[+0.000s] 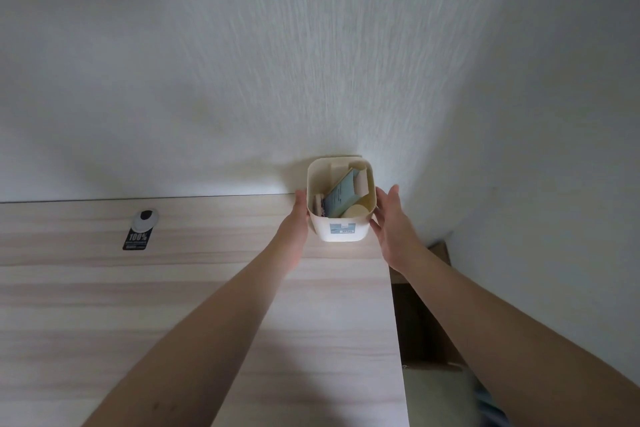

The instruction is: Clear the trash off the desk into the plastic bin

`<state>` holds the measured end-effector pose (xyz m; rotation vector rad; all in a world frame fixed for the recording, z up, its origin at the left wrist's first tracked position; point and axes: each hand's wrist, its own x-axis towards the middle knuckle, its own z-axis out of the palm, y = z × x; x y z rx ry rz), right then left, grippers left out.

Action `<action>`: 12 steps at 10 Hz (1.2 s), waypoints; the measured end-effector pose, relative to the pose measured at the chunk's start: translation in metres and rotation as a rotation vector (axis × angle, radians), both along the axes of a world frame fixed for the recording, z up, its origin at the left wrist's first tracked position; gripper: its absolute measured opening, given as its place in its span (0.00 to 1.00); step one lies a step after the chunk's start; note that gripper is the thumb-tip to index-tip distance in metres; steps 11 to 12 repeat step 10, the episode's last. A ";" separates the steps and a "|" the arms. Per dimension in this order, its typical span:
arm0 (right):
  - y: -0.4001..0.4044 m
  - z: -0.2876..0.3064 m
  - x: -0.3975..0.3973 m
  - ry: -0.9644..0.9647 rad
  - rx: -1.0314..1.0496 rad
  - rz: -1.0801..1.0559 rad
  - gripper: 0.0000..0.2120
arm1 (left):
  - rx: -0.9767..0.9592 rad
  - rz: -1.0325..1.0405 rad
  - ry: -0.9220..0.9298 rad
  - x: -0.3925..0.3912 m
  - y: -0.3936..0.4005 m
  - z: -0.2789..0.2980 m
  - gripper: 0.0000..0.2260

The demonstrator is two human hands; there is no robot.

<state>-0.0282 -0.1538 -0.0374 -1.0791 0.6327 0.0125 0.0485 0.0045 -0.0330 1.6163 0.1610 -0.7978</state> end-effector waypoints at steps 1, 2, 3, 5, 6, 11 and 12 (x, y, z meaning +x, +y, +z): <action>-0.002 0.000 0.006 -0.002 -0.006 0.041 0.31 | -0.068 0.025 0.035 0.008 -0.002 -0.002 0.25; -0.006 -0.004 0.007 -0.012 -0.010 0.062 0.32 | -0.118 0.077 0.059 0.014 -0.003 -0.005 0.20; -0.010 -0.006 0.006 -0.023 -0.005 0.080 0.32 | -0.138 0.102 0.058 0.014 -0.001 -0.009 0.19; -0.009 -0.006 -0.002 0.154 -0.408 0.126 0.30 | 0.054 0.288 -0.017 0.020 0.002 -0.018 0.24; -0.008 -0.013 -0.018 0.240 -0.631 0.185 0.30 | 0.171 0.266 -0.053 0.002 0.009 -0.031 0.22; 0.019 -0.051 -0.191 0.356 -1.520 0.747 0.30 | 0.536 -0.594 -0.545 -0.167 0.123 -0.046 0.26; 0.019 -0.051 -0.191 0.356 -1.520 0.747 0.30 | 0.536 -0.594 -0.545 -0.167 0.123 -0.046 0.26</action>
